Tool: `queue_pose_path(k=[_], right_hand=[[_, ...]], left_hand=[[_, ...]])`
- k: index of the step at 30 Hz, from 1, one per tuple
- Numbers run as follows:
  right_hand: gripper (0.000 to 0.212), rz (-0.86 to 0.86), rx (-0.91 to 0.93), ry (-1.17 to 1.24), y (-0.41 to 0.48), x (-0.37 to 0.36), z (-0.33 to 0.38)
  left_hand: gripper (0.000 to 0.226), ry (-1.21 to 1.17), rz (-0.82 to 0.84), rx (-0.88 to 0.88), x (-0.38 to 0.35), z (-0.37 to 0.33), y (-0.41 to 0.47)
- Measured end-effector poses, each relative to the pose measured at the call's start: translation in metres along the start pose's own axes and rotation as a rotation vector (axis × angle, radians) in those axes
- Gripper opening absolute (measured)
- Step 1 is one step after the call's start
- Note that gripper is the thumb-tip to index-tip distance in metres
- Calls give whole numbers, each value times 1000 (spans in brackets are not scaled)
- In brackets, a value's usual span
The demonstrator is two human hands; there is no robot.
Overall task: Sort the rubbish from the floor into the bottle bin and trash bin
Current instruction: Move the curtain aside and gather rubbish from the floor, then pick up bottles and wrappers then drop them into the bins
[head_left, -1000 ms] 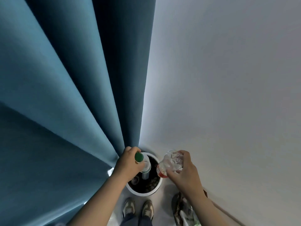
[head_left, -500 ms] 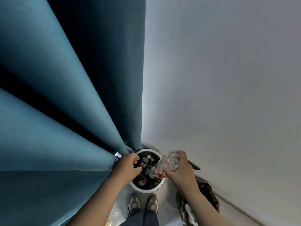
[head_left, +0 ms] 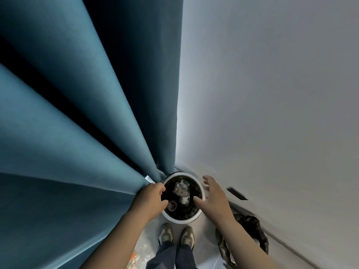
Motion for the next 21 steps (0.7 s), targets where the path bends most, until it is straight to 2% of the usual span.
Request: queue_pose_path(k=[4, 6, 17, 21], right_hand=[[35, 46, 57, -250, -9, 2, 11], [31, 65, 73, -356, -14, 4, 15], [36, 178, 103, -593, -39, 14, 40], [37, 204, 168, -675, -46, 20, 58]], left_hand=[[41, -8, -2, 5, 3, -3, -8], [40, -3, -5, 0, 6, -7, -13], [38, 56, -23, -28, 33, -25, -58], [35, 42, -24, -11, 39, -29, -78]])
Point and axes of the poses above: each hand's wrist, its own y-axis towards the middle knuckle, its own x-axis out of the back of the hand, z = x × y, the point moved 9 cm from there along y, towards the middle knuckle, and after that the axes turned 7 degrees about z, right-handed, at the moved point
